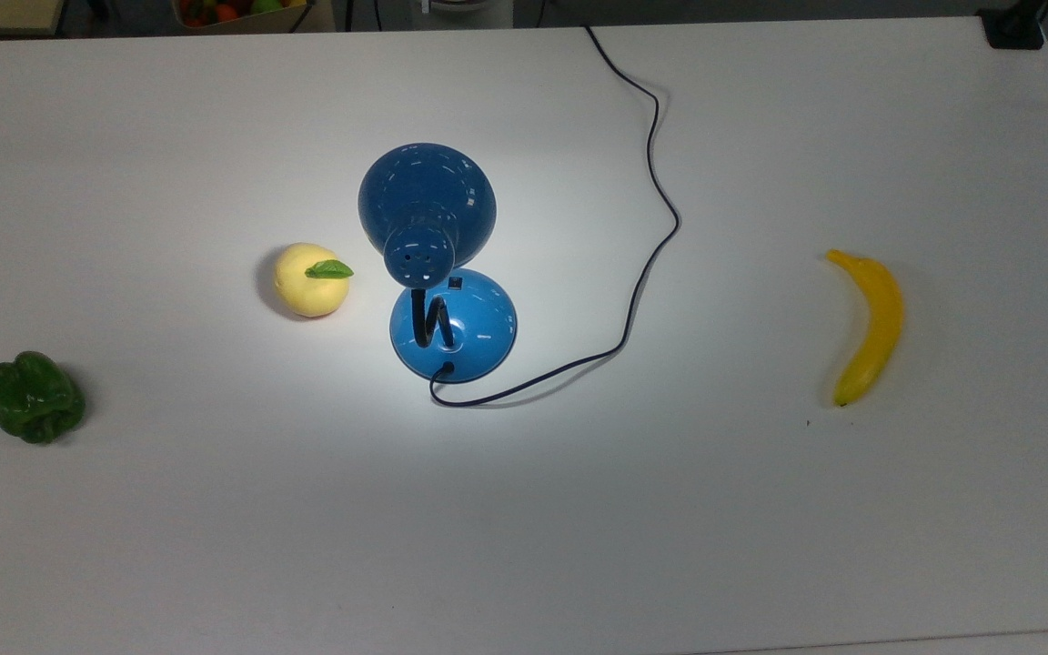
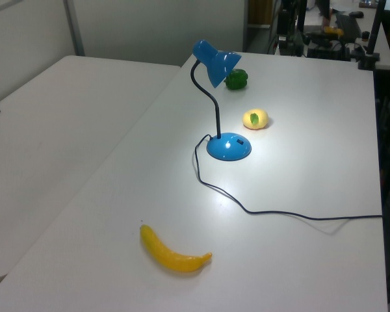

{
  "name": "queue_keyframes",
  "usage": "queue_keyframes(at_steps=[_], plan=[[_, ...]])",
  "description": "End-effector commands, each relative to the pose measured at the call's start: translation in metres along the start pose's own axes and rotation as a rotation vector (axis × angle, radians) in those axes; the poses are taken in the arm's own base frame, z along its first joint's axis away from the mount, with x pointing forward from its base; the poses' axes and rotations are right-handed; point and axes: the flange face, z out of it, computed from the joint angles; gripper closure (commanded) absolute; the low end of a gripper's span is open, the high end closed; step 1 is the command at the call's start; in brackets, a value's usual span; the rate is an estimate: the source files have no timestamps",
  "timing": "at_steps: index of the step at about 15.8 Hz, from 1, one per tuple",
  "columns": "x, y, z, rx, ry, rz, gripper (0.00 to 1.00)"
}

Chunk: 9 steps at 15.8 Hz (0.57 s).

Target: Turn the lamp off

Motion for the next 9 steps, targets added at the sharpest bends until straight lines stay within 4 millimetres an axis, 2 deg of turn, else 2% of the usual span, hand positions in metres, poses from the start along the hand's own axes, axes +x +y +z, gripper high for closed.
queue_keyframes(at_steps=[1,9], plan=[[-0.0049,0.0003,0.0018,0.008,-0.032,-0.013,0.00],[-0.0049,0.0002,0.0032,0.008,-0.035,-0.022,0.00]])
